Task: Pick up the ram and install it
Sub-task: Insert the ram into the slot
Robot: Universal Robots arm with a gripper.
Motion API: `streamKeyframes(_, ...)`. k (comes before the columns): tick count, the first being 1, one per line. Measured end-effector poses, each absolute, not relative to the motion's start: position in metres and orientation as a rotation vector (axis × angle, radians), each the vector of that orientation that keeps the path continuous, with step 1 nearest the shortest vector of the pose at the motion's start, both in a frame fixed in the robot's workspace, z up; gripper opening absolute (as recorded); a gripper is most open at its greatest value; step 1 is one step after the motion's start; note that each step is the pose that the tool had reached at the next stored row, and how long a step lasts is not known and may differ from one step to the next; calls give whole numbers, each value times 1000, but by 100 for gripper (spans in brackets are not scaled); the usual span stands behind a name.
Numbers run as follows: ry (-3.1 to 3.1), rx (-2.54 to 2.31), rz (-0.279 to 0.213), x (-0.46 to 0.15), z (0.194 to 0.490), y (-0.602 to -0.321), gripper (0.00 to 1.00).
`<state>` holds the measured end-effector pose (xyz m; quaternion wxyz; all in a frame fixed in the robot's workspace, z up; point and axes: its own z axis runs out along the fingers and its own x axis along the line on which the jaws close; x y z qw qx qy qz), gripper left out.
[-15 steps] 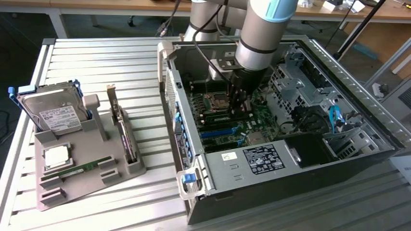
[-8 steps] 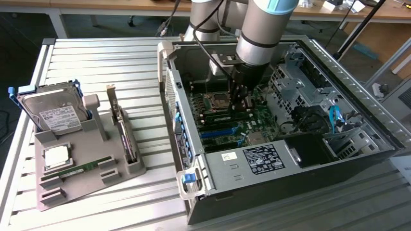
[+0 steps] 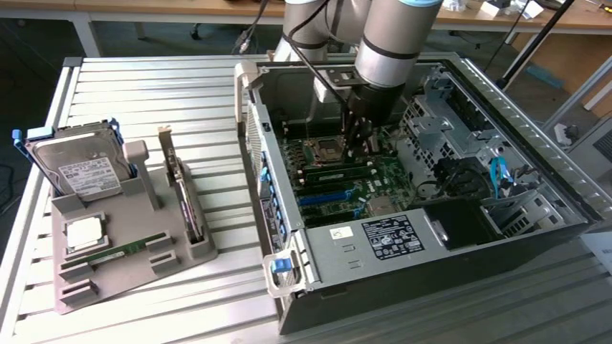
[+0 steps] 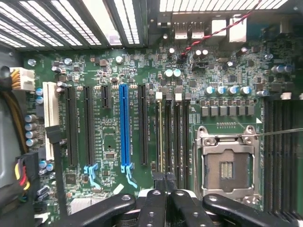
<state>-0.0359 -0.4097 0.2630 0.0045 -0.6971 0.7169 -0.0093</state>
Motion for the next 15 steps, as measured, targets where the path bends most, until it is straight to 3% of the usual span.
streamKeyframes(8, 2246, -2184, -29, -36, 295, -410, 11)
streamKeyframes(15, 2246, -2186, -26, -11, 294, -410, 11)
